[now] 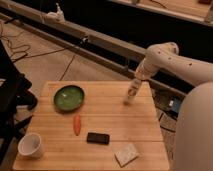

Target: Stand the bottle upright

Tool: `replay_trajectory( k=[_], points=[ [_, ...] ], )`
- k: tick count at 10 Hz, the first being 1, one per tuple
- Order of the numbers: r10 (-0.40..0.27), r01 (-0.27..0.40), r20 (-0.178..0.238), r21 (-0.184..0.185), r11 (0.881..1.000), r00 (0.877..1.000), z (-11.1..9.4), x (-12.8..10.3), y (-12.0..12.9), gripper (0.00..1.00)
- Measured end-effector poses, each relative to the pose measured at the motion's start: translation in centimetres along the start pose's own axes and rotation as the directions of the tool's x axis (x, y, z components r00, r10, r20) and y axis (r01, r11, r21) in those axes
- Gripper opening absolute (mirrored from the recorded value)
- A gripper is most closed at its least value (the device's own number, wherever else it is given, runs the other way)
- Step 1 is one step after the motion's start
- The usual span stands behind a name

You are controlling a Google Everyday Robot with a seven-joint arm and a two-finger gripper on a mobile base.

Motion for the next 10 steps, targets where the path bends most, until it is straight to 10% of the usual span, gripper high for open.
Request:
replay_trajectory(
  k=[10],
  points=[
    [-0.078,0.079,0.061,-0.012,0.997,0.995,1.6,-0.5,2.1,0.0]
  ],
)
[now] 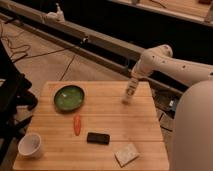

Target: Stand the bottle upright

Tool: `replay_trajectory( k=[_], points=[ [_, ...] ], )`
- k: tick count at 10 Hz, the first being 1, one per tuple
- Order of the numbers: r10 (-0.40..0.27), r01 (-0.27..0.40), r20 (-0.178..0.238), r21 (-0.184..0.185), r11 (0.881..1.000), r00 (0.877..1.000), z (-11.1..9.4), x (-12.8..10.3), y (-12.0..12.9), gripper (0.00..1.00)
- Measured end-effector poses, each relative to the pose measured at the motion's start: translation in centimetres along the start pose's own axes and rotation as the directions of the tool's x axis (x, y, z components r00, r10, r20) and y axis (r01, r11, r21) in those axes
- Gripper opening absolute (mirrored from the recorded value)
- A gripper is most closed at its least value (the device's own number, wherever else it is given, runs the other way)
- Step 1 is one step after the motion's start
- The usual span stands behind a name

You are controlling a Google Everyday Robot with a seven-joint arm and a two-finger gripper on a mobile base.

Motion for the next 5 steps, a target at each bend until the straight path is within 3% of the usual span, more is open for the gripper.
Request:
replay_trajectory(
  k=[5],
  points=[
    [-0.025,0.024,0.016,0.034,0.999,1.0,0.37,-0.62,0.02,0.0]
  ],
)
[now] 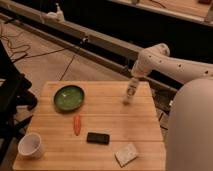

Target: Stand the bottle upright

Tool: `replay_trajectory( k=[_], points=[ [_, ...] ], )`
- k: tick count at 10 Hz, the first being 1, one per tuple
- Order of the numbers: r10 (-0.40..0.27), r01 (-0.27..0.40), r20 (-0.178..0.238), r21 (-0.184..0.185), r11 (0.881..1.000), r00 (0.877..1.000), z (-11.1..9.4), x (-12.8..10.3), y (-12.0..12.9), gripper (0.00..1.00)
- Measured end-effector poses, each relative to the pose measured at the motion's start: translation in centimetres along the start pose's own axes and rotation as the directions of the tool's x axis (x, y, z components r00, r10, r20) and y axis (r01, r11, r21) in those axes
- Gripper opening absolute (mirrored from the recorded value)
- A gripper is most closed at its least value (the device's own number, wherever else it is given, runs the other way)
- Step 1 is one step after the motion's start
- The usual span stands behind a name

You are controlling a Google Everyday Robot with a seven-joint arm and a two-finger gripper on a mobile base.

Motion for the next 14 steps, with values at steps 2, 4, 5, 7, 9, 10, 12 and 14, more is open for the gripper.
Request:
replay_trajectory(
  k=[2,4,5,7,9,10,12,14],
  points=[
    [-0.002,0.002,0.029,0.006,1.0,1.0,0.2,-0.7,0.0,0.0],
    [0.0,0.0,0.045,0.008,1.0,0.999,0.4,-0.9,0.1,0.0],
    [0.003,-0.003,0.047,0.008,1.0,0.999,0.5,-0.8,0.1,0.0],
    [0.007,-0.007,0.046,0.008,1.0,0.999,0.8,-0.6,0.1,0.0],
    [0.007,-0.008,0.048,0.024,1.0,0.999,1.1,-0.5,-0.2,0.0],
    [0.007,-0.008,0.049,0.031,0.999,0.999,1.2,-0.5,-0.4,0.0],
    [0.01,-0.012,0.049,0.045,0.999,0.999,1.5,-0.3,-0.6,0.0],
    [0.012,-0.015,0.053,0.054,0.998,0.999,1.6,-0.3,-0.5,0.02]
  ],
)
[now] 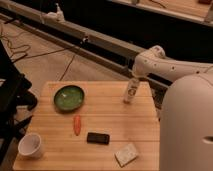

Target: Stand the bottle upright

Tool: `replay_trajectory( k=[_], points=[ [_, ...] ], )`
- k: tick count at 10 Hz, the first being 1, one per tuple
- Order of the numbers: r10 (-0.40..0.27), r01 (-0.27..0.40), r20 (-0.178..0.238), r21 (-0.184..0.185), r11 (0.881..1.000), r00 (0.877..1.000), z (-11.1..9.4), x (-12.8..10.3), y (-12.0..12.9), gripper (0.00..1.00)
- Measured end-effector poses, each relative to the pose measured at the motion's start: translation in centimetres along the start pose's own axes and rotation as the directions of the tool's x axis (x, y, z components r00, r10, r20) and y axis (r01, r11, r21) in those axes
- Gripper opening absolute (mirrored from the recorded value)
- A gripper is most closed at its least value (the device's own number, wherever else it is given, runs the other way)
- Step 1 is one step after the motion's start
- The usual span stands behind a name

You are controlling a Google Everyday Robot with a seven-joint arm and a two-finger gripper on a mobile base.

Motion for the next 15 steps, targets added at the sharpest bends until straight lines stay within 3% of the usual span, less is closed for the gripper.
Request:
replay_trajectory(
  k=[1,5,7,11,15],
  points=[
    [0.001,-0.001,0.002,0.002,1.0,1.0,0.0,0.0,0.0,0.07],
    [0.011,-0.011,-0.002,0.005,1.0,1.0,0.2,0.4,0.1,0.49],
    [0.016,-0.016,-0.002,0.003,1.0,1.0,0.2,0.7,0.0,0.65],
    [0.009,-0.009,-0.008,-0.002,1.0,1.0,0.4,1.8,0.1,0.67],
    [-0.011,0.011,-0.005,-0.033,0.999,1.0,-0.6,3.1,0.9,0.67]
  ],
)
